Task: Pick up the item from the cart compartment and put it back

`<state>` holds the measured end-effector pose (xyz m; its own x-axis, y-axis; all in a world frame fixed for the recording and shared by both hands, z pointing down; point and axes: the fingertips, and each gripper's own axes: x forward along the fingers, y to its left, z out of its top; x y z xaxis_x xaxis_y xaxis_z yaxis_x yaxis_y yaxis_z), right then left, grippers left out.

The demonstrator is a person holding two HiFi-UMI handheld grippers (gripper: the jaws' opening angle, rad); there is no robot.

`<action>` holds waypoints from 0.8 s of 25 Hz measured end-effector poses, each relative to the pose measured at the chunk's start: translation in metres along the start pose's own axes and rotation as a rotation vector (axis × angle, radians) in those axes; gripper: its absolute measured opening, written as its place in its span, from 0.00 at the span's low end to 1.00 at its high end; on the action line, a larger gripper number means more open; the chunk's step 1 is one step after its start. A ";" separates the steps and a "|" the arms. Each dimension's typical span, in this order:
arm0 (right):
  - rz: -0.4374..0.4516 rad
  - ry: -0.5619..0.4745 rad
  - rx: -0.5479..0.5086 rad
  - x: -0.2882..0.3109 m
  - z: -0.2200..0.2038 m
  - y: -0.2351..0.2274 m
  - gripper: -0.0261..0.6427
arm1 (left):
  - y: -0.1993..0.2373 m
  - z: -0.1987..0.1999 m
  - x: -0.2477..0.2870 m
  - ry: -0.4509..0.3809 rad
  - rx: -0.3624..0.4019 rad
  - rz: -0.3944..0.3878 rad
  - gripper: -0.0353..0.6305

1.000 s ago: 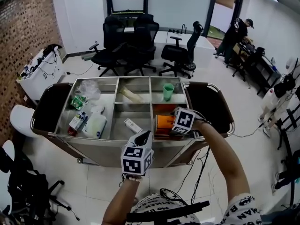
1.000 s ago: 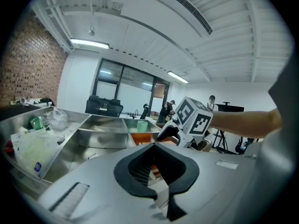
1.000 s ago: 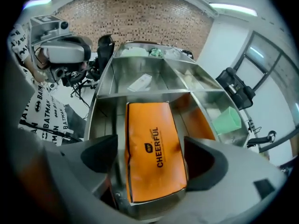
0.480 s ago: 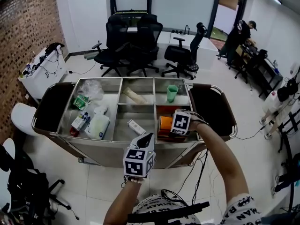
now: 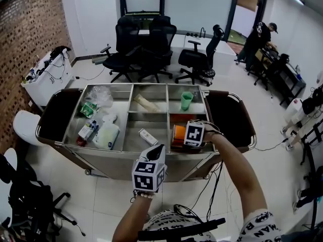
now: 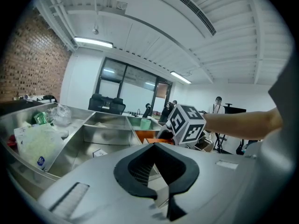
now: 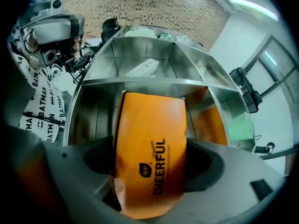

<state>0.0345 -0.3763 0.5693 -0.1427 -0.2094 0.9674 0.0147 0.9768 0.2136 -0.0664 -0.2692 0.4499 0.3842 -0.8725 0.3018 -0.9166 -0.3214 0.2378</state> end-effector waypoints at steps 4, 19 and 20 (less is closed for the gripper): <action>-0.056 -0.066 0.068 -0.016 -0.001 -0.013 0.66 | -0.003 0.000 0.000 -0.004 0.000 -0.003 0.06; -0.279 -0.681 0.420 -0.187 0.011 -0.021 0.66 | -0.024 -0.005 0.002 -0.028 0.026 -0.027 0.06; -0.284 -0.710 0.443 -0.192 0.009 -0.016 0.65 | -0.024 -0.008 0.002 -0.027 0.029 -0.028 0.06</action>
<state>0.0524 -0.3516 0.3787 -0.6660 -0.5138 0.5408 -0.4791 0.8503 0.2179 -0.0425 -0.2599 0.4521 0.4066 -0.8727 0.2703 -0.9087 -0.3558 0.2183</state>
